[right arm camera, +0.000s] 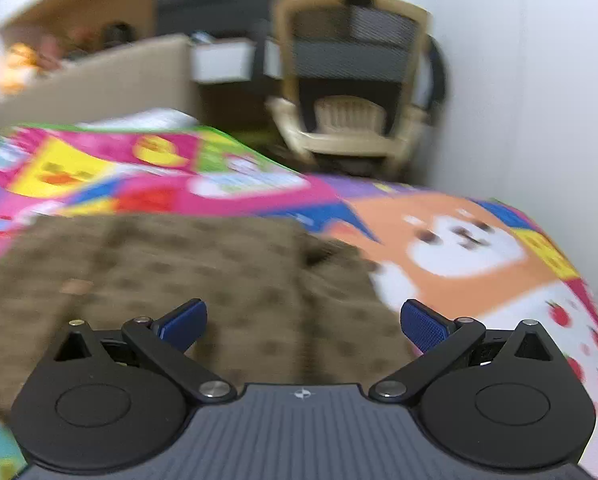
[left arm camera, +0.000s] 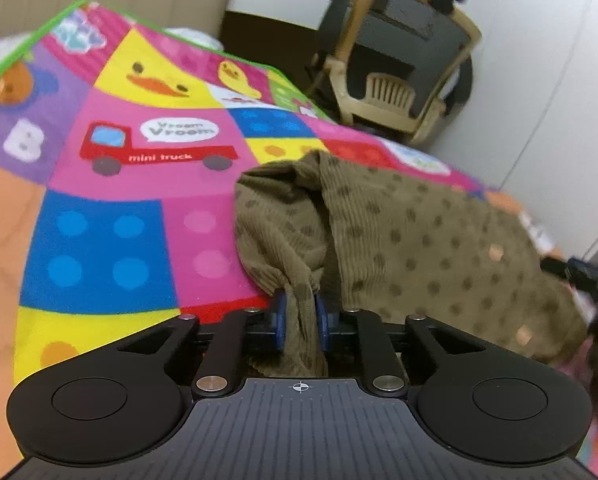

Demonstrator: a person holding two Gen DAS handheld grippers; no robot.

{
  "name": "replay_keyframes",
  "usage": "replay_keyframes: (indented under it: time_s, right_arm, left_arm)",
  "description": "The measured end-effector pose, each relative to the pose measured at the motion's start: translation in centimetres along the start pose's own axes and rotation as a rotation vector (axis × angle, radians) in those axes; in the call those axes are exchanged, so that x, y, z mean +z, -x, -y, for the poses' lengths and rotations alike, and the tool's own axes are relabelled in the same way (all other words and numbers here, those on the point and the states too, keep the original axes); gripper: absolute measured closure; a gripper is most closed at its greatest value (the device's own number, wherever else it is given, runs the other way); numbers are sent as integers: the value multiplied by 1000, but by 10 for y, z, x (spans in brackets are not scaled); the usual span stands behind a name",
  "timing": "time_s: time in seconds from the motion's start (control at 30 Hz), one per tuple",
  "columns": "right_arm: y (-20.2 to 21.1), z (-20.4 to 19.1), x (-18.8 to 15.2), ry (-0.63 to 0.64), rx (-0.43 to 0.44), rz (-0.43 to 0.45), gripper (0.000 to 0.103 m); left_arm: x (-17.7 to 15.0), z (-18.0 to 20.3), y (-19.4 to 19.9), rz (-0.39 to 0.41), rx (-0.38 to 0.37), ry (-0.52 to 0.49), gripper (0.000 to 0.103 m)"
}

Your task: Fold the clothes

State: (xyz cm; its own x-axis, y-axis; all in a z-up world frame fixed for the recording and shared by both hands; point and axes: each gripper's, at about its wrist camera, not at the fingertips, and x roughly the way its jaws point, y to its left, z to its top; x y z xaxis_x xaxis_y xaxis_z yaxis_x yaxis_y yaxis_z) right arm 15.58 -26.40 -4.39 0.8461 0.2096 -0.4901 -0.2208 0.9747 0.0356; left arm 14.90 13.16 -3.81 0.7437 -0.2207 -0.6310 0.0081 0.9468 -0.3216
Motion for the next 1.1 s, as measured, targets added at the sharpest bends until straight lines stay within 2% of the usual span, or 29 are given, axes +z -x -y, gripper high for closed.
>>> replay_keyframes:
  time_s: [0.03,0.13,0.27,0.3,0.37,0.47,0.53,0.57,0.6,0.63,0.67,0.7,0.8,0.87,0.93,1.0,1.1]
  right_arm:
    - [14,-14,3,39,64,41,0]
    - [35,-73,9,216,195,61,0]
    - [31,-161,-8,406,376,-9,0]
    - [28,-182,-15,457,397,-8,0]
    - [20,-218,-26,588,380,34,1]
    - [-1,-254,-39,787,257,128,22]
    - [-22,-263,-36,821,206,112,52]
    - [-31,-264,-32,808,197,86,58]
    - [-40,-264,-28,788,192,56,71]
    - [-45,-262,-23,761,193,35,79]
    - [-46,-259,-19,733,200,30,80]
    - [-41,-252,-13,701,202,48,83]
    - [-21,-225,12,589,180,122,85]
    - [-6,-189,34,464,152,161,86]
    - [6,-145,54,339,101,192,86]
    - [20,-92,58,232,38,206,86]
    - [23,-23,43,86,-52,138,86]
  left_arm:
    - [3,-3,2,1,-32,33,90]
    - [12,-13,8,2,-131,151,90]
    - [21,-18,10,5,-201,225,90]
    - [22,-18,10,6,-212,234,90]
    - [24,-20,11,12,-240,254,90]
    - [28,-21,15,33,-268,256,91]
    - [31,-20,20,52,-279,257,84]
    - [33,-20,25,75,-286,258,75]
    - [36,-20,32,101,-293,258,70]
    - [39,-19,39,129,-296,253,69]
    - [41,-19,47,157,-296,247,65]
    - [44,-17,55,189,-286,240,55]
    - [53,-12,77,269,-264,227,39]
    - [59,-6,85,295,-270,227,28]
    - [64,3,87,296,-280,209,22]
    - [66,20,81,279,-272,164,15]
    - [68,51,56,210,-260,102,10]
